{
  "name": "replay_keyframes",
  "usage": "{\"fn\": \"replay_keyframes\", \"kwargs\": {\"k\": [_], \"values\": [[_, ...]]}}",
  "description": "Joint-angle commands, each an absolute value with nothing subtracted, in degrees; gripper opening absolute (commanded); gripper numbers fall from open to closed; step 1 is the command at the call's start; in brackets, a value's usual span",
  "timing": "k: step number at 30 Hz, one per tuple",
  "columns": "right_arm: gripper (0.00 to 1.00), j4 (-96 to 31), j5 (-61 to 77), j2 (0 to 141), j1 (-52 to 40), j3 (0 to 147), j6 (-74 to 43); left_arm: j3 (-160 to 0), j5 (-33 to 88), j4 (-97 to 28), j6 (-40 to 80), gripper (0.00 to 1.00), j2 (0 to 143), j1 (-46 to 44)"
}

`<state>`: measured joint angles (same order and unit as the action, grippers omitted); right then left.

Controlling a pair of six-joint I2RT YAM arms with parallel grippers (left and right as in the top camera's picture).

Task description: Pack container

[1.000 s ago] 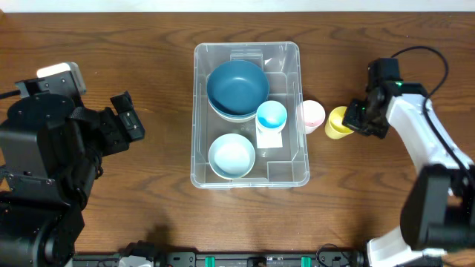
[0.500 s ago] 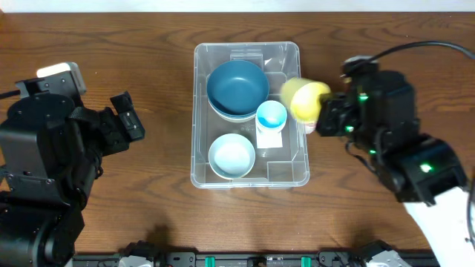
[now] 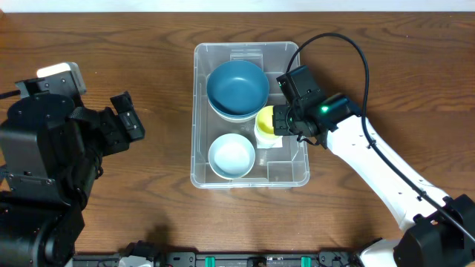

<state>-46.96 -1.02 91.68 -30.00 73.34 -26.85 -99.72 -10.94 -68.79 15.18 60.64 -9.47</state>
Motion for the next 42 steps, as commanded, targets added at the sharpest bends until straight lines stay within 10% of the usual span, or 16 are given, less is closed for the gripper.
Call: {"fn": "replay_keyframes", "kwargs": {"k": [1,9,19,42], "values": [[0.18,-46.11,-2.50,89.62,-30.22,73.78,-27.35,-99.61,-11.64,-68.79,15.07,0.98,60.60,-9.32],[0.68,-49.21,-9.72,79.64,-25.10,74.04,-29.34,-99.61,-11.64,-68.79,15.07,0.98,60.60,-9.32],[0.72,-51.81,-1.30,78.98,-7.27,72.10,-29.30,-99.61,-11.64,-68.79,15.07,0.98,60.60,-9.32],[0.57,-47.07,4.78,101.23,-5.96,69.47,-26.33,-99.61,-11.64,-68.79,15.07,0.98,60.60,-9.32]]}}
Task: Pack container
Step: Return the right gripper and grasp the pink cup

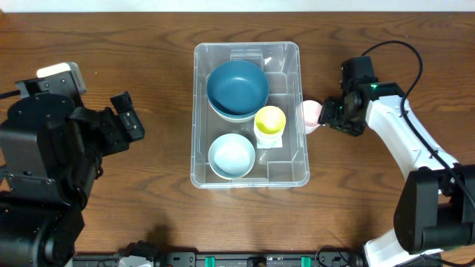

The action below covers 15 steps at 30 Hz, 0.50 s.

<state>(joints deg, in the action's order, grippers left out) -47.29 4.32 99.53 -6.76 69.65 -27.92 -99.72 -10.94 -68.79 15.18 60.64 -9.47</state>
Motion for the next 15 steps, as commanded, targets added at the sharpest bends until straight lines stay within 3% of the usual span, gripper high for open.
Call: {"fn": "replay_keyframes", "kwargs": {"k": [1,3,6,7,15], "values": [[0.56,-47.09,4.84,101.78,-6.07,69.41,-25.78,-99.61,-11.64,-68.79,15.07,0.98,60.60,-9.32],[0.45,-46.98,4.80,102.87,-6.24,68.95,-25.61,-99.61,-11.64,-68.79,15.07,0.98,60.60,-9.32],[0.09,-46.28,4.78,103.98,-6.39,68.55,-25.63,-99.61,-11.64,-68.79,15.07,0.98,60.60,-9.32],[0.03,-46.02,4.75,103.96,-6.35,68.55,-25.65,-99.61,-11.64,-68.79,15.07,0.98,60.60,-9.32],[0.01,-46.52,4.58,90.08,-7.01,71.37,-25.63,-99.61,-11.64,-68.79,15.07,0.98,60.60,-9.32]]}}
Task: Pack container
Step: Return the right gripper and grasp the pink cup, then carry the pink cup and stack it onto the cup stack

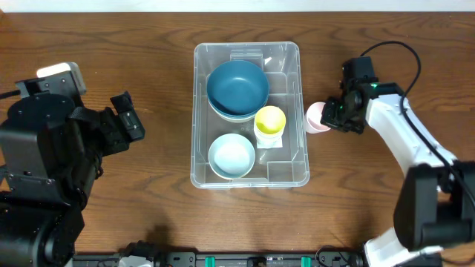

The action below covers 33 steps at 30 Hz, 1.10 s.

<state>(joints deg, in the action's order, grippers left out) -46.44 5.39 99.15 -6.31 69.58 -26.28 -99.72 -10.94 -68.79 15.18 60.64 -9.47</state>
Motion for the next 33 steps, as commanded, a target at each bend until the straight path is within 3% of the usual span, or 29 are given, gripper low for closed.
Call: {"fn": "replay_keyframes", "kwargs": {"k": [1,7,11,17,27,28,30,33], "values": [[0.02,-46.54,4.58,87.20,-7.57,71.81,-25.61,-99.61,-11.64,-68.79,15.07,0.98,60.60,-9.32],[0.01,-45.84,4.27,70.48,-17.67,73.45,-22.39,-99.61,-11.64,-68.79,15.07,0.98,60.60,-9.32],[0.01,-46.37,1.89,67.46,-25.89,73.38,-22.90,-99.61,-11.64,-68.79,15.07,0.98,60.60,-9.32],[0.01,-47.05,-2.72,74.19,-32.82,71.92,-27.46,-99.61,-11.64,-68.79,15.07,0.98,60.60,-9.32],[0.02,-46.83,-5.96,87.46,-33.45,71.94,-30.39,-99.61,-11.64,-68.79,15.07,0.98,60.60,-9.32],[0.11,-46.37,-5.91,87.42,-33.45,71.94,-30.35,-99.61,-11.64,-68.79,15.07,0.98,60.60,-9.32],[0.50,-46.02,-5.58,86.37,-33.43,72.05,-30.13,-99.61,-11.64,-68.79,15.07,0.98,60.60,-9.32],[0.76,-46.04,-4.40,83.48,-33.45,72.58,-28.21,-99.61,-11.64,-68.79,15.07,0.98,60.60,-9.32]]}}
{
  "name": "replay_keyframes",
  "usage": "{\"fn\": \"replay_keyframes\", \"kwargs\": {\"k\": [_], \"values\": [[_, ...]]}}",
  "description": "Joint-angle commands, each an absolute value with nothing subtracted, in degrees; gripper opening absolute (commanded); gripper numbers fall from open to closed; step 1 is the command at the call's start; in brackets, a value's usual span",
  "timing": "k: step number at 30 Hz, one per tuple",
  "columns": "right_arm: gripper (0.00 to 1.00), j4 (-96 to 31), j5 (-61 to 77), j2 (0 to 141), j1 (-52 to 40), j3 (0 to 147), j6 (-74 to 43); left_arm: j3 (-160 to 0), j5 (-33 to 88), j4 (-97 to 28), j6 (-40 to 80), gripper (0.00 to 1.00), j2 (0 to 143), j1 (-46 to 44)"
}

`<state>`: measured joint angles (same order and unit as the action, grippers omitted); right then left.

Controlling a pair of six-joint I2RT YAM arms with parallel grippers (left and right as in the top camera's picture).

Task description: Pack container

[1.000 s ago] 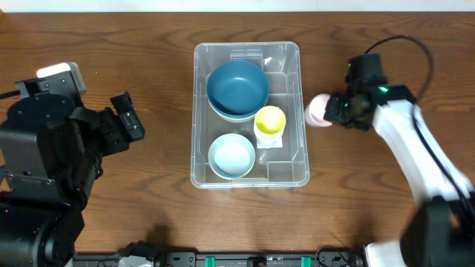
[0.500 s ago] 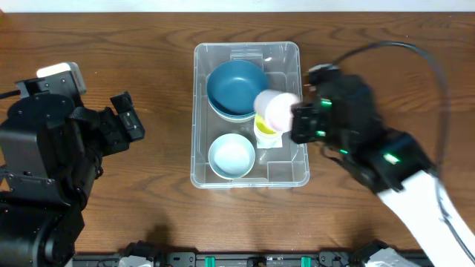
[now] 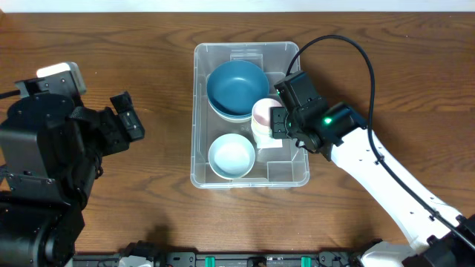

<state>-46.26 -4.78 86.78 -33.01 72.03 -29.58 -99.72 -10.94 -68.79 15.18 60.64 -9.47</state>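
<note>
A clear plastic container (image 3: 202,111) stands mid-table. It holds a dark blue bowl (image 3: 236,87) at the far end and a light blue bowl (image 3: 231,156) at the near end. A pink cup (image 3: 263,113) sits upright at the container's right side, next to both bowls, with a pale cup body (image 3: 260,136) showing under it. My right gripper (image 3: 276,120) is inside the container, shut on the pink cup from the right. My left gripper (image 3: 128,116) rests open at the far left, apart from everything.
The right arm's black cable (image 3: 356,52) loops over the table behind the container's right corner. The bulky left arm base (image 3: 44,148) fills the left edge. Bare wood table (image 3: 148,222) surrounds the container.
My right gripper was right of the container, shut on the pink cup over the table. Now it holds the cup inside the container, where the yellow cup stood. The yellow rim no longer shows.
First my right gripper was in the container at the yellow cup. Then the yellow cup stood alone and the gripper was outside, to the right, at a pink cup. It held that cup slightly further from the wall, and now over the yellow cup's spot. The left arm stayed still.
</note>
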Motion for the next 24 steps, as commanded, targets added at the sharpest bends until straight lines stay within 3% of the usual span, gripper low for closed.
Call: {"fn": "replay_keyframes", "kwargs": {"k": [1,6,14,24], "values": [[0.81,-46.02,-4.21,82.11,-33.45,72.84,-27.53,-99.61,-11.64,-68.79,15.07,0.98,60.60,-9.32],[0.99,-44.07,-4.27,74.22,-33.34,74.17,-24.38,-99.61,-11.64,-68.79,15.07,0.98,60.60,-9.32],[0.99,-46.17,-4.05,62.96,-33.45,74.26,-23.68,-99.61,-11.64,-68.79,15.07,0.98,60.60,-9.32],[0.99,-48.66,-17.43,49.56,-32.51,74.26,-20.05,-99.61,-11.64,-68.79,15.07,0.98,60.60,-9.32]]}}
